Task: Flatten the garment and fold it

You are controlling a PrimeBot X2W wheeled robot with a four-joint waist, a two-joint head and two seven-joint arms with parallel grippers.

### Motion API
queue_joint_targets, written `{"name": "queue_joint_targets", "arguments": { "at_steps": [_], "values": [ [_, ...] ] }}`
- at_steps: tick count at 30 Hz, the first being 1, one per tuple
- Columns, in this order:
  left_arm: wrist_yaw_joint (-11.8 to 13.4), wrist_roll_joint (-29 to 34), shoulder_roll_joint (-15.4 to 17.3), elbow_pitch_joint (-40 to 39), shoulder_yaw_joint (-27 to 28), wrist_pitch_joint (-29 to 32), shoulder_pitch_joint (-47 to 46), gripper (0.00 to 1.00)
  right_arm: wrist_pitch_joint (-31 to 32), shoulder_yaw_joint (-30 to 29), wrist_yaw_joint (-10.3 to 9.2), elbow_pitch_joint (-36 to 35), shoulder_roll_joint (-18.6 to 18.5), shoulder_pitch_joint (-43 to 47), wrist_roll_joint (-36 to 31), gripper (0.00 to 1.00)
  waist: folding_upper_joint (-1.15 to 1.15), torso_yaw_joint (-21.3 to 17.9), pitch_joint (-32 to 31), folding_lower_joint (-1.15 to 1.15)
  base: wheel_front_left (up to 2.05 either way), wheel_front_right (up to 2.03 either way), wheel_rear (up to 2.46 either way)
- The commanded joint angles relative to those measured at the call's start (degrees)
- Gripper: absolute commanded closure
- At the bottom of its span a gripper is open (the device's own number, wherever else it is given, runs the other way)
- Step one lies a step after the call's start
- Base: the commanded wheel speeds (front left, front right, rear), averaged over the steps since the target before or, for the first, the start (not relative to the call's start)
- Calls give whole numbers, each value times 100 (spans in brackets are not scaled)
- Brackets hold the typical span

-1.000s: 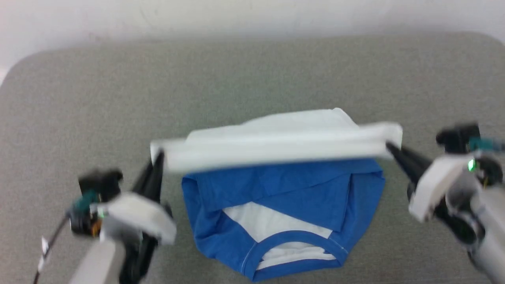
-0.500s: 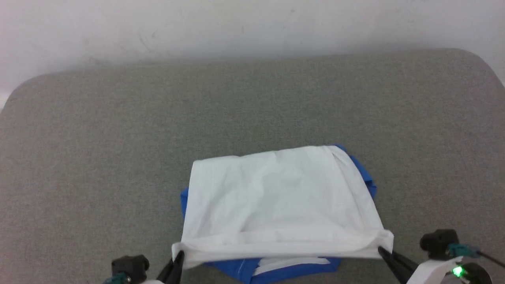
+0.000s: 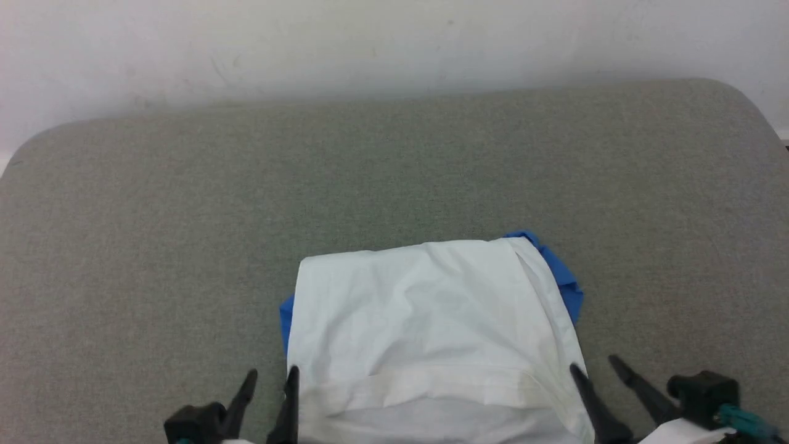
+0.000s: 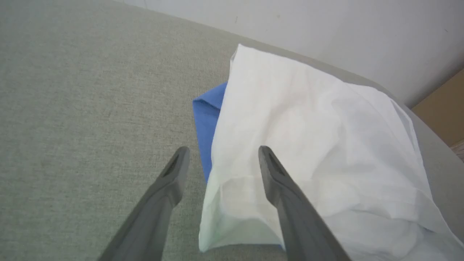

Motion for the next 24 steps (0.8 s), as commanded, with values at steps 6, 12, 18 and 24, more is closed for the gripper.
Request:
{"name": "queue_joint_targets", "arguments": {
  "at_steps": [6, 12, 18, 24],
  "values": [
    [46, 472, -195, -683, 688, -99, -168, 0, 214, -727, -11, -551, 313, 40, -9, 0, 0, 32, -92, 0, 0, 0, 0],
    [-88, 1094, -495, -1294, 1290, -101, -160, 0, 949, -1363, -11, -323, 223, -336, 129, 0, 0, 270, -114, 0, 0, 0, 0],
    [-259, 1501, -715, -1625, 1736, -102, -192, 0, 1937, -1439, -11, 164, -56, -803, 378, 0, 0, 617, 13, 0, 0, 0, 0],
    [-515, 1786, -879, -1649, 1877, -102, -314, 0, 2644, -1096, -11, 797, -195, -1441, 612, 0, 0, 935, 240, 0, 0, 0, 0]
  ]
}}
